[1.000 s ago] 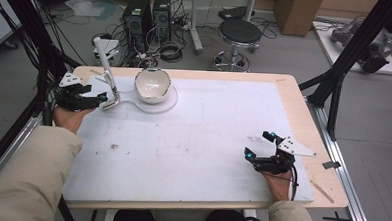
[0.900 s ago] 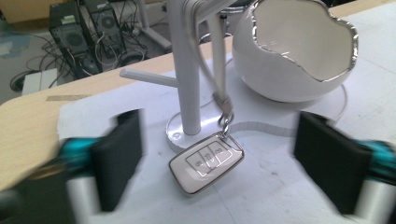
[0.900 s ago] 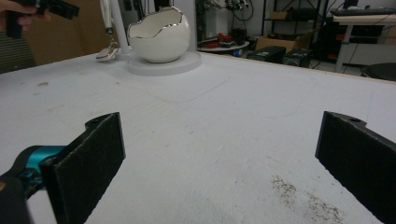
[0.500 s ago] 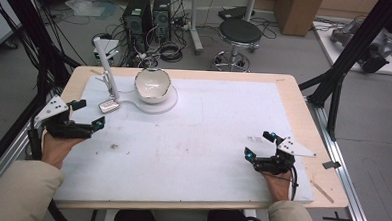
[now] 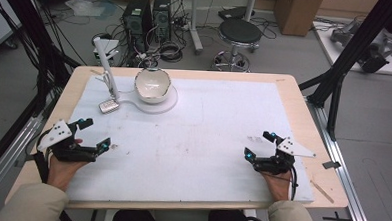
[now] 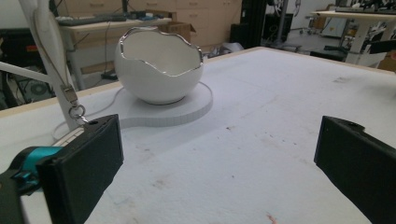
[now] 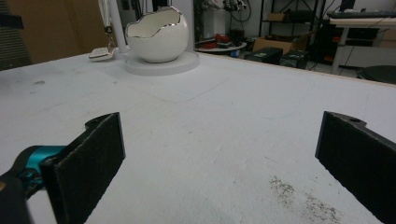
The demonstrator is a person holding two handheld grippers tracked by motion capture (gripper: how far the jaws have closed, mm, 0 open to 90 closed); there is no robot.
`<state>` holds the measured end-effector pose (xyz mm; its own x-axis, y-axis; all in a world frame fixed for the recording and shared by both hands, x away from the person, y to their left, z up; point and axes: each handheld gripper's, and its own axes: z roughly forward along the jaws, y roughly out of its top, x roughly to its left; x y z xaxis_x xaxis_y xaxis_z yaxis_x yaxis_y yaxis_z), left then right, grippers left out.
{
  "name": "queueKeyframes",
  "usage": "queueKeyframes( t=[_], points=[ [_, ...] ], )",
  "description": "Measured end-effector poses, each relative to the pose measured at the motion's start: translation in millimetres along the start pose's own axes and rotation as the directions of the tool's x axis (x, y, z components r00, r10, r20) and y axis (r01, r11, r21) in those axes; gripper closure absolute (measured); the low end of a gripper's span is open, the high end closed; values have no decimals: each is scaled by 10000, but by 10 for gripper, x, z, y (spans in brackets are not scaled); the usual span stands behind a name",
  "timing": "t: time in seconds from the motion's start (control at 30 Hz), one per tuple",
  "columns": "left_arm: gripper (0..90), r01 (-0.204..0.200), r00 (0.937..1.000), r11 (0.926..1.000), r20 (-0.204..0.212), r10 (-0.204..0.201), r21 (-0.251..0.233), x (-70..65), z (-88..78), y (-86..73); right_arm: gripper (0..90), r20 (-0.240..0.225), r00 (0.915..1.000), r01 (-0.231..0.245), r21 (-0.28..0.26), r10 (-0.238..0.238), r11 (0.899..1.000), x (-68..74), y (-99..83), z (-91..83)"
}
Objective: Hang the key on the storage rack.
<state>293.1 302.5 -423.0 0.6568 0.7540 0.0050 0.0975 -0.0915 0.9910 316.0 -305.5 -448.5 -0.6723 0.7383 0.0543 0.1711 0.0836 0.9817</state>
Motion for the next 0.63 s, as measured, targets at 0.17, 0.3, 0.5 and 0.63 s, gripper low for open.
queueKeyframes(
  t=[0.17,0.3,0.5,0.63],
  points=[
    [17,-38,10000,9995,75,40,-315,-81,-10,-135,5,14,10000,-4,-7,4,10000,1,-1,0],
    [17,51,10000,9988,-59,-54,-482,-100,1,-219,5,22,10000,37,-52,-37,10000,-8,0,0],
    [17,165,9990,9979,-396,-190,-620,-108,-13,-281,5,-8,9999,-100,-77,100,9999,-9,-4,-6],
    [17,116,9985,9984,-535,-145,-556,-117,-6,-280,5,44,10000,11,-52,-11,10000,-1,-3,-2]
  ],
)
